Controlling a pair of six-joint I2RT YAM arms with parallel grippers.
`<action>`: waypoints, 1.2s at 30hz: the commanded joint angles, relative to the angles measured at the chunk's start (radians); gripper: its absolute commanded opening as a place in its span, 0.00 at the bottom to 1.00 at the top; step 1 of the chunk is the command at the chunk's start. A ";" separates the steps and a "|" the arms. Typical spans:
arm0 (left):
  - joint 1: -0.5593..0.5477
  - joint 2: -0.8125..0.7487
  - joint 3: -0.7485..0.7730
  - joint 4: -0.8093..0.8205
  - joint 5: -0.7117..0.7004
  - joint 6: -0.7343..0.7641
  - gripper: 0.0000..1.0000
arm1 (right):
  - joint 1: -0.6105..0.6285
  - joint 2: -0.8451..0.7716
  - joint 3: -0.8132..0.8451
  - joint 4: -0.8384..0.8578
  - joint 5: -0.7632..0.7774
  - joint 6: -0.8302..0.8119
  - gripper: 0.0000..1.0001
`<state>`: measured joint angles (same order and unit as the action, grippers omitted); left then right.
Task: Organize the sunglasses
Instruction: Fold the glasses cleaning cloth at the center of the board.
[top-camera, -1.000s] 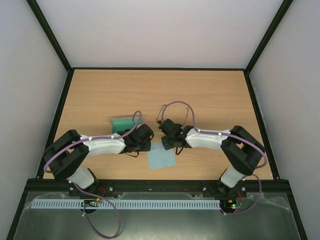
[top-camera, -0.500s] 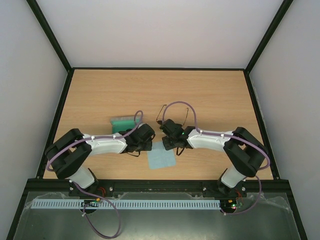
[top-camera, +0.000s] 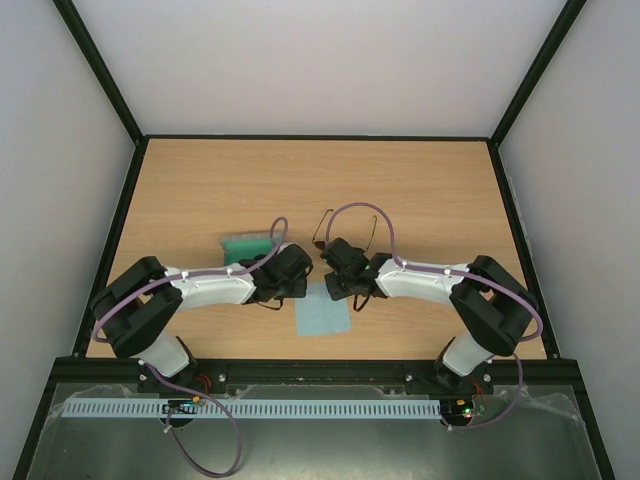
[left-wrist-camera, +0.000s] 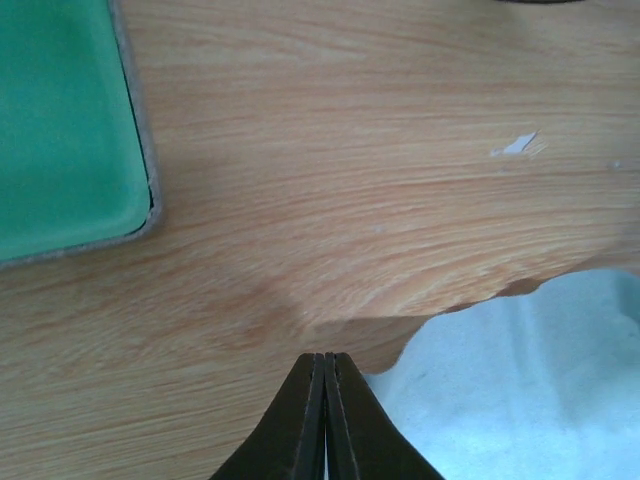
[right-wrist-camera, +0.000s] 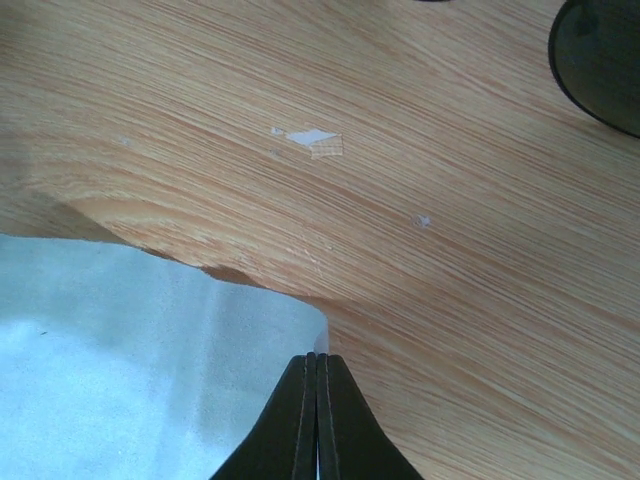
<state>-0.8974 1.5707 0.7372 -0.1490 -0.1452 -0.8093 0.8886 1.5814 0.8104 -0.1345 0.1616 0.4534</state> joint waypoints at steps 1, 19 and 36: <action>0.013 0.002 0.044 -0.024 -0.027 0.026 0.02 | -0.004 -0.007 0.037 -0.022 0.010 -0.001 0.01; 0.042 -0.040 0.001 -0.032 -0.019 0.020 0.11 | -0.062 0.017 0.057 -0.037 0.021 -0.009 0.01; 0.043 0.054 0.068 -0.035 -0.017 0.044 0.19 | -0.066 0.025 0.037 -0.024 0.000 -0.007 0.01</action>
<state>-0.8589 1.6093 0.7765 -0.1696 -0.1501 -0.7776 0.8242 1.5970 0.8688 -0.1352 0.1619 0.4522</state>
